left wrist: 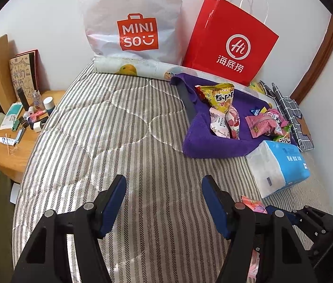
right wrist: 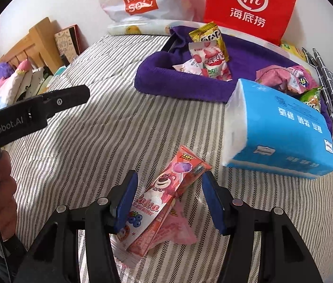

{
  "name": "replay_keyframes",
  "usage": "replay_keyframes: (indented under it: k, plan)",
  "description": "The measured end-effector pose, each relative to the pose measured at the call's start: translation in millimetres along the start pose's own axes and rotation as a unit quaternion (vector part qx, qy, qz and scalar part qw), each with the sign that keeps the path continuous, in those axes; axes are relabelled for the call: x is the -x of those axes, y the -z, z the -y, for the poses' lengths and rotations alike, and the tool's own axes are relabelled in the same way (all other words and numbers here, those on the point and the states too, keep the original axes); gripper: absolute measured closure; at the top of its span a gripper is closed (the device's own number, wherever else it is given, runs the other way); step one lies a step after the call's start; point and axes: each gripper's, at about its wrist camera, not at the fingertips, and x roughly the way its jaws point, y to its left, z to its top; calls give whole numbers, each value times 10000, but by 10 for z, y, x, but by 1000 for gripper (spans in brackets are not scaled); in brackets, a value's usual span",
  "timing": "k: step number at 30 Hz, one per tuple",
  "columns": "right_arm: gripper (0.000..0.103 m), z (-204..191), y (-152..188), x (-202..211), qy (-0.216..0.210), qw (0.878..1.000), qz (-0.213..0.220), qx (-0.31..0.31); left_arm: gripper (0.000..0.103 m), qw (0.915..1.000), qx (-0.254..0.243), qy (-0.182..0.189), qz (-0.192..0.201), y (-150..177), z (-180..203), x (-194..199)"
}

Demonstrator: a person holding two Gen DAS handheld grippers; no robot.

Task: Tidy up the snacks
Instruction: 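Lower the right tool onto the pink lollipop packet and close it, then grasp the pink peach candy packet with the left tool while the right tool holds the lollipop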

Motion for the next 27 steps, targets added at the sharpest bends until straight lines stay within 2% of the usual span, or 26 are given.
replay_keyframes:
  k: [4,7,9,11,12,14,22,27]
  plan:
    - [46,-20,-5,-34,-13,10000,-4,26,39,10000,22,-48,-9,8,-37,3]
    - [50,-21,2,-86,-32,10000,-19,17,39,9999,44,-81,-55,32,-70,-12]
    - [58,-15,9,-82,-35,10000,73,20,39,9999,52,-90,-91,52,-90,-17]
    - [82,8,13,-67,-183,9998,109,11,39,9999,55,-93,-132,74,-102,-21]
    - [84,30,12,-51,-330,9994,123,-24,39,9998,51,-90,-141,87,-102,-16]
    - [84,72,18,-4,-497,9984,223,-128,39,9998,32,-72,-168,111,-92,-12]
    - [85,326,65,339,-670,9945,702,-382,39,9992,-82,62,-394,227,53,-41]
    - [85,590,139,613,-584,9909,1077,-560,39,9974,-55,370,-621,356,186,-95]
